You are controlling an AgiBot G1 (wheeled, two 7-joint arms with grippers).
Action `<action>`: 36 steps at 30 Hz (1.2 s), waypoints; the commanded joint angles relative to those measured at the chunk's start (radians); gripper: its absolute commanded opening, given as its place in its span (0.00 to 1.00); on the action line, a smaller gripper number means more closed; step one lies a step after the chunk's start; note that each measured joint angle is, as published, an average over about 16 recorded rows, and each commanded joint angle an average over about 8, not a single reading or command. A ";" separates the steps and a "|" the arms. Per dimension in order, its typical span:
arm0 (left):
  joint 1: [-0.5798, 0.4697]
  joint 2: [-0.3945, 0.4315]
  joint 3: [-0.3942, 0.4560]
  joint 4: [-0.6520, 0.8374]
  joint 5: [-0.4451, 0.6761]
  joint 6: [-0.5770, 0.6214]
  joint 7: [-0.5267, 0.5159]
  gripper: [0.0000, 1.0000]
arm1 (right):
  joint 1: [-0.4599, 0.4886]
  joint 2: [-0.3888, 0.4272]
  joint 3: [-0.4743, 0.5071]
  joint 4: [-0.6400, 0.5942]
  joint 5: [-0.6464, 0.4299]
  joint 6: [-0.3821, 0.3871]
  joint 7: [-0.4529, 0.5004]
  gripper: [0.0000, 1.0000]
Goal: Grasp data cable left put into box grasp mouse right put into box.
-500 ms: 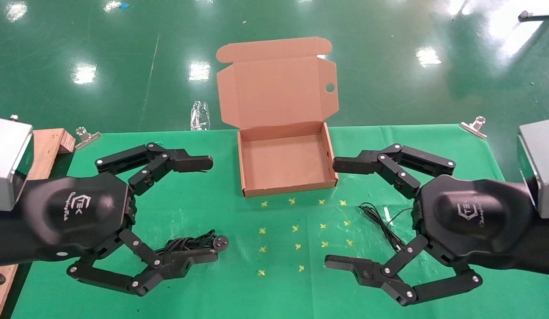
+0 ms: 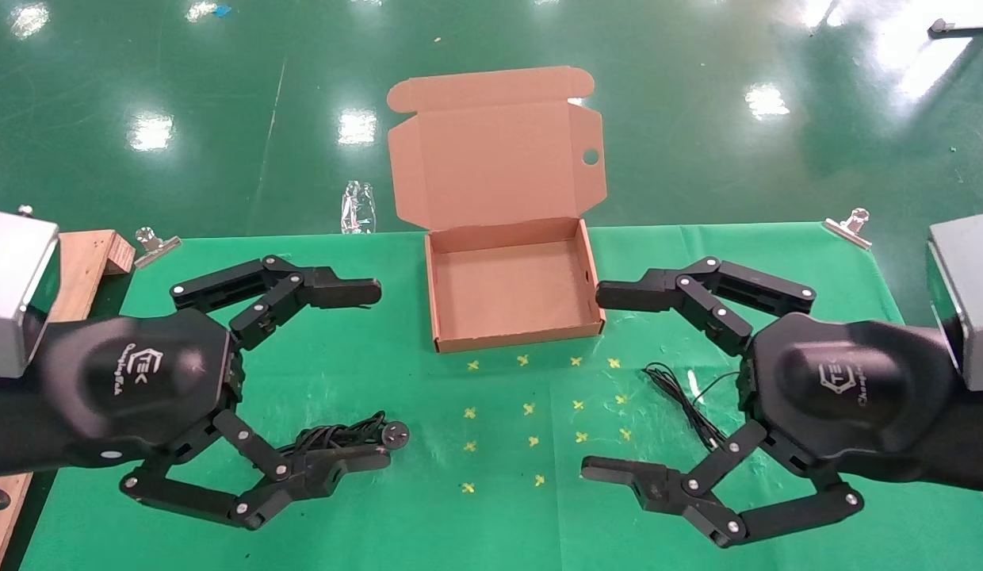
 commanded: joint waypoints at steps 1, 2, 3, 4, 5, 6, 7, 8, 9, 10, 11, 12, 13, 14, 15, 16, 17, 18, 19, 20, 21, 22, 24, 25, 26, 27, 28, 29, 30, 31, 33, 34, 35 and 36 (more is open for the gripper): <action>0.000 0.000 0.000 0.000 0.000 0.000 0.000 1.00 | 0.000 0.000 0.000 0.000 0.000 0.000 0.000 1.00; 0.000 0.000 0.000 0.000 0.000 0.000 0.000 1.00 | 0.000 0.000 0.000 0.000 0.000 0.000 0.000 1.00; 0.000 0.000 0.000 0.000 0.000 0.000 0.000 1.00 | 0.000 0.000 0.000 0.000 0.000 0.000 0.000 1.00; 0.000 0.000 0.000 0.000 0.000 0.000 0.000 1.00 | 0.000 0.000 0.000 0.000 0.000 0.000 0.000 1.00; 0.000 0.000 0.000 0.000 0.000 0.000 0.000 1.00 | 0.000 0.000 0.000 0.000 0.000 0.000 0.000 1.00; 0.000 0.000 0.000 0.000 0.000 0.000 0.000 1.00 | 0.000 0.000 0.000 0.000 0.000 0.000 0.000 1.00; 0.000 0.000 0.000 0.000 0.000 0.000 0.000 1.00 | 0.000 0.000 0.000 0.000 0.000 0.000 0.000 1.00; 0.000 0.000 0.000 0.000 0.000 0.000 0.000 1.00 | 0.000 0.000 0.000 0.000 0.000 0.000 0.000 1.00; 0.000 0.000 0.000 0.000 0.000 0.000 0.000 1.00 | 0.000 0.000 0.000 0.000 0.000 0.000 0.000 1.00; 0.000 0.000 0.000 0.000 0.000 0.000 0.000 1.00 | 0.000 0.000 0.000 0.000 0.000 0.000 0.000 1.00; 0.000 0.000 0.000 0.000 0.000 0.000 0.000 1.00 | 0.000 0.000 0.000 0.000 0.000 0.000 0.000 1.00; 0.000 0.000 0.000 0.000 0.000 0.000 0.000 1.00 | 0.000 0.000 0.000 0.000 0.000 0.000 0.000 1.00; 0.000 0.000 -0.001 0.000 -0.001 0.000 0.000 1.00 | 0.000 0.000 0.000 0.000 0.000 0.000 0.000 1.00; 0.000 0.000 0.000 0.000 -0.001 0.000 0.000 1.00 | 0.000 0.000 0.000 0.000 0.000 0.000 0.000 1.00; 0.000 0.000 0.000 0.000 0.000 0.001 0.001 1.00 | 0.000 0.000 0.000 0.000 0.000 0.000 0.000 1.00; 0.000 -0.001 0.000 -0.001 0.001 0.001 0.002 1.00 | 0.000 0.000 0.000 0.000 0.000 0.000 0.000 1.00; 0.000 -0.002 0.000 -0.002 0.006 0.001 0.006 1.00 | -0.001 0.001 0.000 0.000 -0.002 0.000 0.000 1.00; -0.001 -0.004 0.002 -0.004 0.015 0.001 0.012 1.00 | -0.001 0.004 -0.001 0.000 -0.007 0.000 -0.001 1.00; -0.003 -0.007 0.004 -0.008 0.030 0.002 0.021 1.00 | 0.000 0.008 -0.002 0.002 -0.014 0.000 -0.004 1.00; -0.006 -0.011 0.008 -0.012 0.053 0.000 0.032 1.00 | 0.001 0.014 -0.004 0.005 -0.026 0.000 -0.007 1.00; -0.010 -0.015 0.014 -0.018 0.082 -0.003 0.044 1.00 | 0.002 0.020 -0.006 0.008 -0.039 0.001 -0.011 1.00; -0.015 -0.020 0.022 -0.023 0.115 -0.006 0.057 1.00 | 0.004 0.029 -0.008 0.013 -0.055 0.001 -0.015 1.00; -0.030 -0.026 0.043 -0.035 0.201 -0.015 0.084 1.00 | 0.007 0.050 -0.016 0.022 -0.098 0.002 -0.022 1.00; -0.039 -0.029 0.055 -0.040 0.248 -0.021 0.094 1.00 | 0.010 0.061 -0.021 0.028 -0.121 0.002 -0.024 1.00; -0.051 -0.029 0.070 -0.045 0.300 -0.028 0.101 1.00 | 0.012 0.072 -0.027 0.033 -0.147 0.004 -0.024 1.00; -0.062 -0.028 0.086 -0.048 0.350 -0.036 0.105 1.00 | 0.013 0.083 -0.033 0.036 -0.172 0.008 -0.021 1.00; -0.073 -0.024 0.102 -0.049 0.398 -0.043 0.102 1.00 | 0.014 0.092 -0.040 0.039 -0.196 0.013 -0.015 1.00; -0.086 -0.019 0.121 -0.050 0.449 -0.049 0.097 1.00 | 0.013 0.102 -0.047 0.040 -0.222 0.020 -0.007 1.00; -0.098 -0.012 0.139 -0.051 0.499 -0.054 0.088 1.00 | 0.011 0.109 -0.054 0.041 -0.245 0.030 0.003 1.00; -0.110 -0.003 0.158 -0.051 0.545 -0.058 0.076 1.00 | 0.007 0.115 -0.060 0.043 -0.265 0.041 0.013 1.00; -0.132 0.019 0.198 -0.049 0.641 -0.066 0.043 1.00 | -0.002 0.126 -0.068 0.046 -0.297 0.065 0.032 1.00; -0.141 0.032 0.217 -0.048 0.683 -0.070 0.024 1.00 | -0.008 0.129 -0.070 0.047 -0.306 0.076 0.039 1.00; -0.149 0.046 0.235 -0.047 0.724 -0.075 0.004 1.00 | -0.014 0.131 -0.071 0.049 -0.313 0.087 0.044 1.00; -0.157 0.061 0.252 -0.047 0.763 -0.080 -0.016 1.00 | -0.019 0.134 -0.071 0.051 -0.317 0.096 0.048 1.00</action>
